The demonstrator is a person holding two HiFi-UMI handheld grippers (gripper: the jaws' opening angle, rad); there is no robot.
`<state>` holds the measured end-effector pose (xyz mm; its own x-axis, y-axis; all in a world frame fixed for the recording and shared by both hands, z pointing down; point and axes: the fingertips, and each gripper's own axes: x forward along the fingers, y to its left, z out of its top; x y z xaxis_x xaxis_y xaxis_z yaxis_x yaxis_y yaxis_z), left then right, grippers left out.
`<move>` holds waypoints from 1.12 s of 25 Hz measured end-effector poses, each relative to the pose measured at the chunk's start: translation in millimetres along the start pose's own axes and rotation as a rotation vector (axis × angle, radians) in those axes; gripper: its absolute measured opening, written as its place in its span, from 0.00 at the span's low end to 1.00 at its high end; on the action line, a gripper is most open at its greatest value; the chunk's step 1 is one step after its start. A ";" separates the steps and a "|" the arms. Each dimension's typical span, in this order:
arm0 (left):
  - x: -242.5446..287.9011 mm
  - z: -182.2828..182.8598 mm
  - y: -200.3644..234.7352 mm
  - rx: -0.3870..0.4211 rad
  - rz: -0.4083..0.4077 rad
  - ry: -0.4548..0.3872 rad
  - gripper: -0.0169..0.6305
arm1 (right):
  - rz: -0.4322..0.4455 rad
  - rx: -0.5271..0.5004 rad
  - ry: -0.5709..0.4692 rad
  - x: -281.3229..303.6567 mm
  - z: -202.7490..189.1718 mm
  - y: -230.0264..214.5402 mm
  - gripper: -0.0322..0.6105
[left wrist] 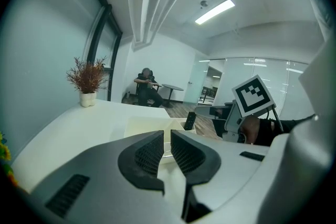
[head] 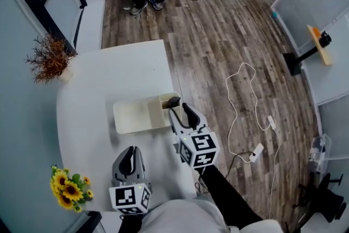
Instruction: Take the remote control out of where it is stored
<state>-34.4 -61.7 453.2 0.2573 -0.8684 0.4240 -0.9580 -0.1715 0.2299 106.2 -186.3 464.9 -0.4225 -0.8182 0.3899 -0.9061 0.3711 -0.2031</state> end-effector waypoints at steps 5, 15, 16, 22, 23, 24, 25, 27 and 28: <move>2.9 -3.8 1.6 -0.007 -0.001 0.002 0.07 | -0.018 0.001 0.010 7.6 -6.6 -4.5 0.32; 4.2 -10.7 10.1 -0.034 -0.008 0.032 0.04 | -0.053 -0.006 0.037 19.5 -12.6 -9.3 0.36; 4.5 -11.3 11.0 -0.038 -0.007 0.032 0.04 | -0.055 -0.010 0.039 20.5 -13.2 -9.3 0.36; 6.5 -14.8 16.2 -0.040 -0.006 0.037 0.04 | -0.077 -0.009 0.051 26.4 -20.1 -17.5 0.36; 6.9 -15.5 17.2 -0.043 -0.005 0.040 0.04 | -0.080 -0.010 0.052 27.5 -20.5 -18.8 0.37; 6.9 -16.4 17.7 -0.044 -0.005 0.044 0.04 | -0.081 -0.011 0.053 28.5 -20.5 -19.2 0.36; 6.4 -17.2 18.0 -0.043 -0.005 0.048 0.04 | -0.081 -0.011 0.055 29.2 -20.7 -19.0 0.37; 5.3 -18.9 18.2 -0.036 -0.004 0.055 0.04 | -0.083 -0.009 0.056 30.4 -21.5 -18.4 0.37; 5.3 -19.3 18.3 -0.033 -0.005 0.056 0.04 | -0.084 -0.010 0.056 31.3 -21.7 -18.1 0.37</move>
<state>-48.1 -60.5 476.6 0.2698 -0.8398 0.4710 -0.9521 -0.1597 0.2606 108.9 -209.2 500.2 -0.3452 -0.8209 0.4549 -0.9385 0.3068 -0.1585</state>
